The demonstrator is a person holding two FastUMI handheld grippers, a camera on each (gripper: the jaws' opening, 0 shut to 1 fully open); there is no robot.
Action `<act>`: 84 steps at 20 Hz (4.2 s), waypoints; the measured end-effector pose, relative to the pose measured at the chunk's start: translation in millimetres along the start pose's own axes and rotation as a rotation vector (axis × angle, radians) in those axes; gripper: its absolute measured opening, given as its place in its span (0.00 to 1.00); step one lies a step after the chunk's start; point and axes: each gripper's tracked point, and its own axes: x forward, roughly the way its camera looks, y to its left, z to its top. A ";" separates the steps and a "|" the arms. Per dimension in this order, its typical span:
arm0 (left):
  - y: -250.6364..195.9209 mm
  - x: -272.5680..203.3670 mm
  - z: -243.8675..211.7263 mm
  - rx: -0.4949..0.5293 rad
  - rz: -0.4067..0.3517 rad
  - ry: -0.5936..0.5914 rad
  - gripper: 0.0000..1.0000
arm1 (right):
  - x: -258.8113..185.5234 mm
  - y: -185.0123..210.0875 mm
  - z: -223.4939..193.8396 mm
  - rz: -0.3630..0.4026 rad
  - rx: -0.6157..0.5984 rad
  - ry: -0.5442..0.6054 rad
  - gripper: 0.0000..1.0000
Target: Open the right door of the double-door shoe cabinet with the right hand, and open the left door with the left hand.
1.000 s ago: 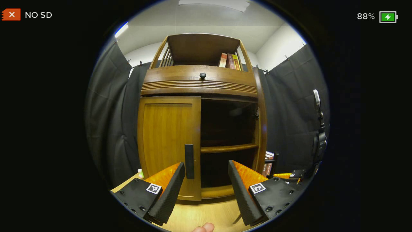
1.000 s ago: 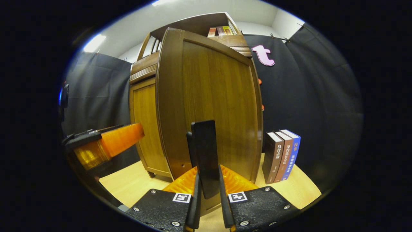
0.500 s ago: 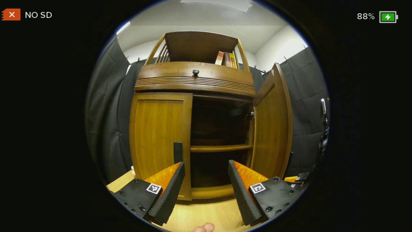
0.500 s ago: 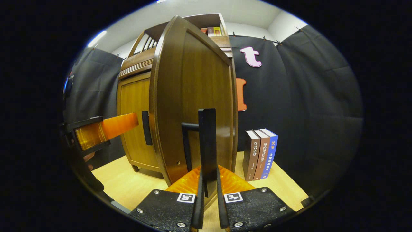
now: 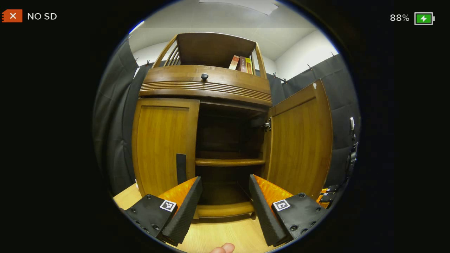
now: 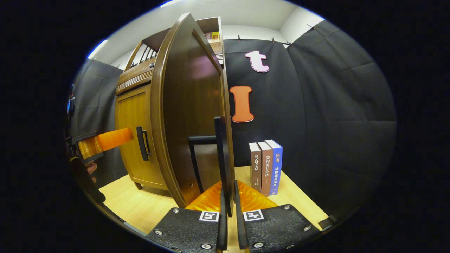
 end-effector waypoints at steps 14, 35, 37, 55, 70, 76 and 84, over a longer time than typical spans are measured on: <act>13.8 -2.8 1.4 0.015 0.046 -0.004 0.80 | 2.2 -42.8 4.5 0.167 0.025 -0.024 0.24; 48.6 10.9 -6.1 0.012 0.030 0.026 0.80 | -63.6 47.6 22.8 0.071 0.002 -0.017 0.27; 69.5 6.6 -5.8 0.028 0.076 0.025 0.80 | -48.5 76.7 21.4 0.148 0.024 -0.008 0.27; 143.2 119.7 -42.9 0.057 0.181 0.086 0.80 | -38.8 98.6 14.8 0.141 -0.009 -0.020 0.80; 147.1 138.9 -80.2 -0.016 0.157 0.123 0.36 | -29.4 64.6 16.7 0.074 -0.047 -0.027 0.80; 152.7 138.5 -80.7 0.088 0.224 0.115 0.30 | -27.0 71.6 -2.8 0.095 -0.005 0.006 0.80; 154.6 126.9 -72.2 0.108 0.247 0.193 0.31 | -36.1 79.5 -18.5 0.115 -0.034 0.053 0.80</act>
